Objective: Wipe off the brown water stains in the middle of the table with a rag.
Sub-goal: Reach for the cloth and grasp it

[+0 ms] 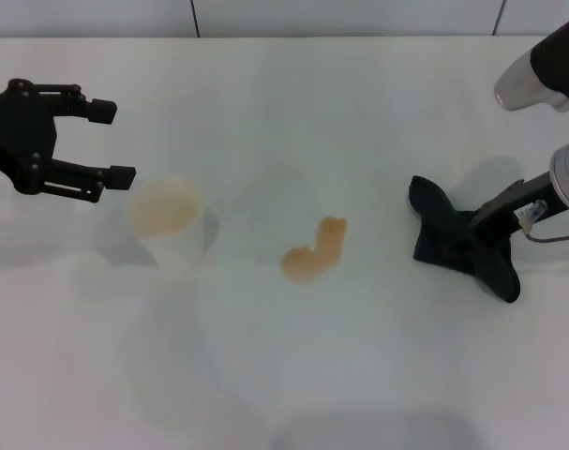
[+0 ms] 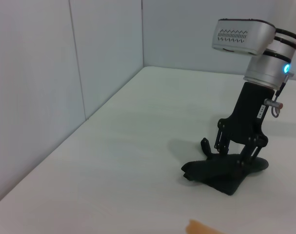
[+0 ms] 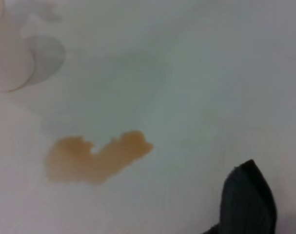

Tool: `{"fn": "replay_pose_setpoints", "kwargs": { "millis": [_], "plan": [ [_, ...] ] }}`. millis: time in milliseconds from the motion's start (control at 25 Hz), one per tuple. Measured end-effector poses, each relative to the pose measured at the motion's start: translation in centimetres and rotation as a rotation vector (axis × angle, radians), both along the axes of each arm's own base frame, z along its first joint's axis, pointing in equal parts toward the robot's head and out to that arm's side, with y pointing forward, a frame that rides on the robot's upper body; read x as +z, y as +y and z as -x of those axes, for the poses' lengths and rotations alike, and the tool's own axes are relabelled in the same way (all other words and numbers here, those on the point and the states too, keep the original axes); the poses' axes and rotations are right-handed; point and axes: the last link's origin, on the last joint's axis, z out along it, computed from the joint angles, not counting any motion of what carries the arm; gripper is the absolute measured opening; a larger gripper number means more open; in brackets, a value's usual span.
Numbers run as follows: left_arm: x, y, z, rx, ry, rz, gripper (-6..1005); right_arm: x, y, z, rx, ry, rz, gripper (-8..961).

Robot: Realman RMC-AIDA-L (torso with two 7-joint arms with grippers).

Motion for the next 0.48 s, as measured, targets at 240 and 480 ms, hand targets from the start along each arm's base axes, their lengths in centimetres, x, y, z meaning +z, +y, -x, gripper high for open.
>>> {"fn": "replay_pose_setpoints", "kwargs": {
  "millis": [240, 480],
  "plan": [
    [-0.14, -0.03, -0.04, -0.002, -0.003, 0.001, 884, 0.03, 0.2, 0.01, 0.007, -0.004, -0.013, 376],
    [-0.22, -0.04, -0.02, -0.006, -0.003, -0.001, 883, 0.05, 0.34, -0.11, 0.009, -0.013, -0.019, 200]
  ]
}}
